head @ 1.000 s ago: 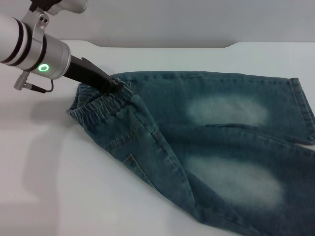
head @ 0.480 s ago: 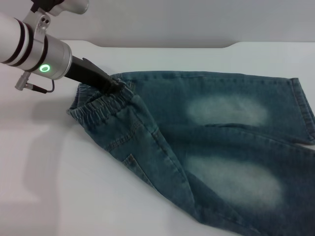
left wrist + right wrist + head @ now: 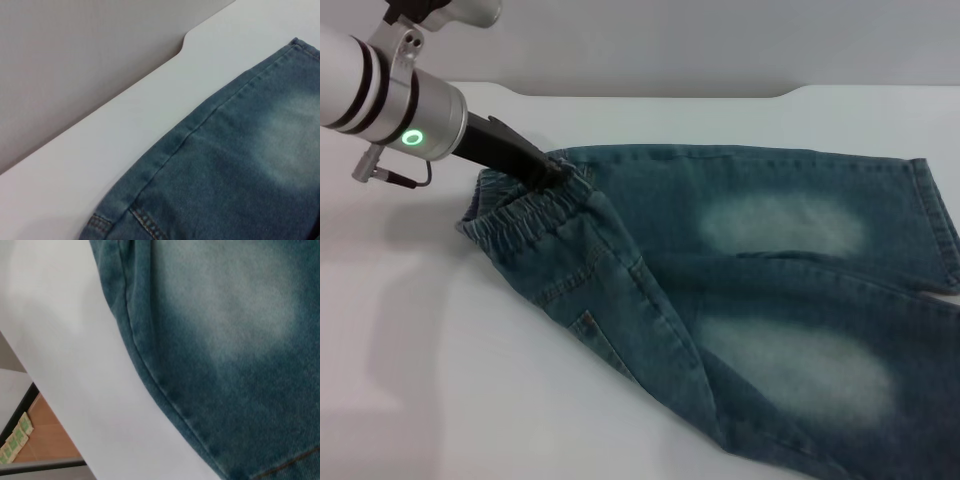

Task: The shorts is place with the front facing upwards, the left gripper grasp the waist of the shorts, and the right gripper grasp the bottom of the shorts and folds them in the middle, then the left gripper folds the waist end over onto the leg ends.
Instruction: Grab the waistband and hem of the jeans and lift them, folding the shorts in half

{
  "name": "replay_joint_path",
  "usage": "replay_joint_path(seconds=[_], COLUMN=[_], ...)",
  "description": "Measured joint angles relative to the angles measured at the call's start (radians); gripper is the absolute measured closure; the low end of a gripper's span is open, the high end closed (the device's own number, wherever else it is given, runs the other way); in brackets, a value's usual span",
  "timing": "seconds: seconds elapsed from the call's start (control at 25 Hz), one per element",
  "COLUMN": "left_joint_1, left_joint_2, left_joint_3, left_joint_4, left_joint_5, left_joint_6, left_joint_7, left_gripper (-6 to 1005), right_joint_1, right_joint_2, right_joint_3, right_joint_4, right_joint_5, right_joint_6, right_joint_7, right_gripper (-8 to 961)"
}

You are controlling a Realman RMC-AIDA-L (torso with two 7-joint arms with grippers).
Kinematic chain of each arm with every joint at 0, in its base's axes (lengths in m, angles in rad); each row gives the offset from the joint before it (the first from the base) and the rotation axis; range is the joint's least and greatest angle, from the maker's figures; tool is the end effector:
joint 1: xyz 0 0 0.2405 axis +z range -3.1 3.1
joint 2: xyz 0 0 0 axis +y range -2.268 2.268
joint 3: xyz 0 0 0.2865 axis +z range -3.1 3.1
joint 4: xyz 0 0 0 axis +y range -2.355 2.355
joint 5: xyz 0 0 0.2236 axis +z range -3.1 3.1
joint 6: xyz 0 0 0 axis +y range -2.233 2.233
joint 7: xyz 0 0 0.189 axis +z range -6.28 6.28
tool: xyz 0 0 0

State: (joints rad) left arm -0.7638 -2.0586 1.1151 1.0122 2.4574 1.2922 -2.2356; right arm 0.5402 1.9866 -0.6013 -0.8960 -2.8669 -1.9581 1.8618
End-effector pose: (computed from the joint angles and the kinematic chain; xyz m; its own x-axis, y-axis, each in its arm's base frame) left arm -0.2072 0.4662 -0.0475 0.8403 0.5413 0.0290 0.5028 -0.7582 -0.4151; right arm 0.3731 0.2783 0.0190 0.5566 -0.7819 0.2806 -0.8039 -0.5922 -0.0556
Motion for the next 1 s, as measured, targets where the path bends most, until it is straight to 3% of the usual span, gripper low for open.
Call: replay_joint_path(seconds=[1.0], left_joint_1=[-0.008], left_joint_2=[0.0], left_joint_3=[0.005], left_joint_4=[0.001], left_joint_5=[0.0], left_joint_6=[0.001], left_joint_7=[-0.007], left_gripper=[948], right_joint_1=[0.002], right_joint_2=[0.006], right_joint_3=[-0.008], right_joint_4=[-0.004], right_joint_5=[0.007], right_joint_6=[0.012], right_joint_7=[-0.002], right_gripper=[482])
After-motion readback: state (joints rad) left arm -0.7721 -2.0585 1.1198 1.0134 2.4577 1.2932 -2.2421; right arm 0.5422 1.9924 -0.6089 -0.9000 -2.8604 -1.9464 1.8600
